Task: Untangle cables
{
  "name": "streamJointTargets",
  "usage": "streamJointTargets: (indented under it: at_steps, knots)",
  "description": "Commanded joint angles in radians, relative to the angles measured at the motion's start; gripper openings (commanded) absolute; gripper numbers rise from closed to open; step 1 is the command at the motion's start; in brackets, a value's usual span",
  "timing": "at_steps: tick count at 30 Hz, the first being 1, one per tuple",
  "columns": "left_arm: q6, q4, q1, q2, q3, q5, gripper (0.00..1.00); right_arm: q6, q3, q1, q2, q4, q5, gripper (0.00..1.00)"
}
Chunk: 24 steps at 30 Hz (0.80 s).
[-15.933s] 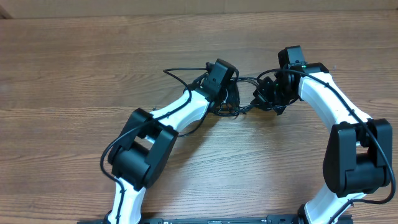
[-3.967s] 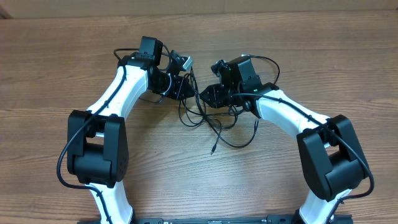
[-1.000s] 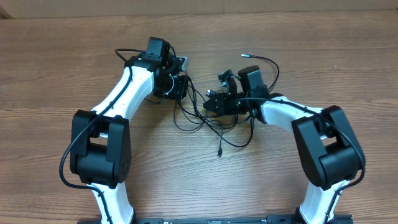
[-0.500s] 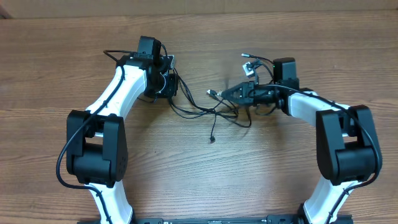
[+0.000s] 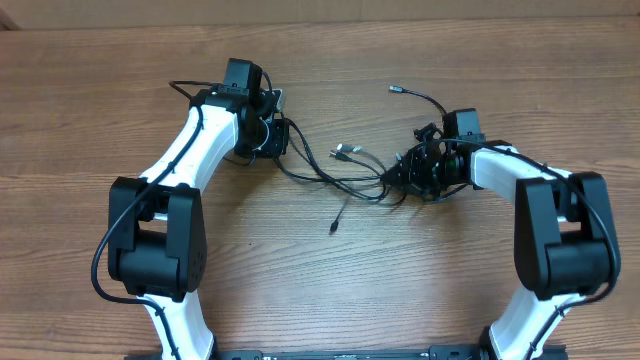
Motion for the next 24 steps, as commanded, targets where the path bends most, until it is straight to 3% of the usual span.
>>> streamJointTargets:
  at_steps: [1, 8, 14, 16, 18, 20, 24]
  knots:
    - [0.034, 0.000, 0.006, -0.014, 0.015, 0.043, 0.04, -0.004, -0.011, -0.011, -0.002, -0.035, 0.275, 0.38]
    - [0.189, -0.005, 0.006, -0.015, 0.015, 0.209, 0.04, -0.005, -0.010, -0.013, -0.017, -0.072, 0.266, 0.41]
    - [0.339, -0.046, 0.006, -0.019, 0.015, 0.398, 0.04, -0.103, 0.029, -0.031, -0.154, -0.166, 0.208, 0.47]
    - [0.397, -0.064, 0.005, -0.028, 0.015, 0.433, 0.04, -0.156, 0.044, -0.031, -0.204, -0.192, 0.169, 0.58]
    - [0.451, -0.085, 0.002, -0.048, 0.015, 0.477, 0.04, -0.169, 0.048, -0.031, -0.247, -0.207, 0.160, 0.84]
    - [0.468, -0.102, -0.007, -0.085, 0.015, 0.496, 0.04, -0.168, 0.048, -0.031, -0.279, -0.226, 0.159, 0.98]
    - [0.463, -0.138, -0.041, -0.193, 0.015, 0.494, 0.04, -0.172, 0.047, -0.031, -0.289, -0.272, 0.093, 1.00]
